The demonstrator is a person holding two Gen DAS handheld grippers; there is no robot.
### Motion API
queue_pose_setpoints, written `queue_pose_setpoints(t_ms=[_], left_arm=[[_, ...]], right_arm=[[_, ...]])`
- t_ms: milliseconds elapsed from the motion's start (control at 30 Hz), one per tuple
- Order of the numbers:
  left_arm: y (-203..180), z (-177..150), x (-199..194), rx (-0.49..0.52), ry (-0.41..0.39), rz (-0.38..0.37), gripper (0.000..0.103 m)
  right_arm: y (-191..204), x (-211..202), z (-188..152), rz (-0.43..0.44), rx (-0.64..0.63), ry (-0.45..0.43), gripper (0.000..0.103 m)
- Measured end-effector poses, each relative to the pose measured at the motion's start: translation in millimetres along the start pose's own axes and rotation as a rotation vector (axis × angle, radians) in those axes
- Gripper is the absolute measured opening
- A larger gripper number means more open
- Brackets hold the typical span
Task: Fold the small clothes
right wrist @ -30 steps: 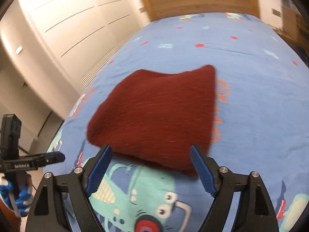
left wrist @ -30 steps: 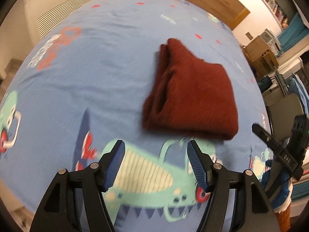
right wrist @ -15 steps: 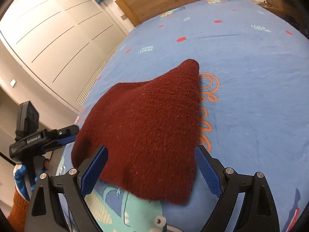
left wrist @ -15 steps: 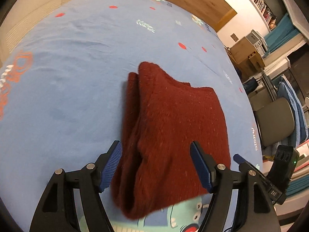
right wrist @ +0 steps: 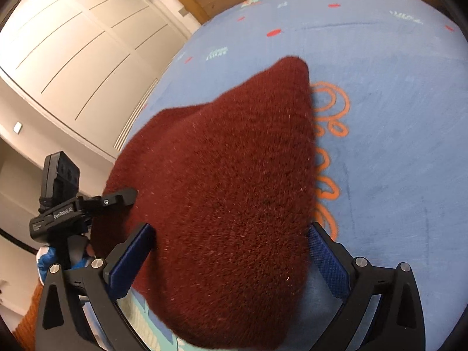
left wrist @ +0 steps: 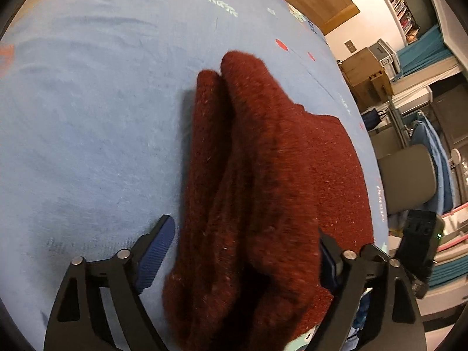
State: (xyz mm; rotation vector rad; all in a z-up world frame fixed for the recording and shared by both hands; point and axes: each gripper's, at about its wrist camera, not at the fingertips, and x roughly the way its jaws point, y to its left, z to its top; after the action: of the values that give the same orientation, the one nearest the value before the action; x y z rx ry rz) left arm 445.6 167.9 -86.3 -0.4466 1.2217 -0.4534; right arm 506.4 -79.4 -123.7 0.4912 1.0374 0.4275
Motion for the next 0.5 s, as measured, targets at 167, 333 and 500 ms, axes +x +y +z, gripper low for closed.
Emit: queue_pose_setpoints(t_ms=[167,333,500], left_arm=[[20.4,4.3,6.8,-0.028,0.004,-0.102,0.093],[27.6,6.9,-0.3,-0.012,-0.031,-0.166,0.09],[24.1,-1.0,2.2,-0.025,-0.044,-0.268,0.06]], right_arm=[[-15.4,20.2,-3.2,0.09,0.063,0.048,0.103],[-15.7,24.7,-1.6,0.114,0.046,0.045,0.103],[-13.0,26.9,6.2,0.127,0.026,0.053,0.091]])
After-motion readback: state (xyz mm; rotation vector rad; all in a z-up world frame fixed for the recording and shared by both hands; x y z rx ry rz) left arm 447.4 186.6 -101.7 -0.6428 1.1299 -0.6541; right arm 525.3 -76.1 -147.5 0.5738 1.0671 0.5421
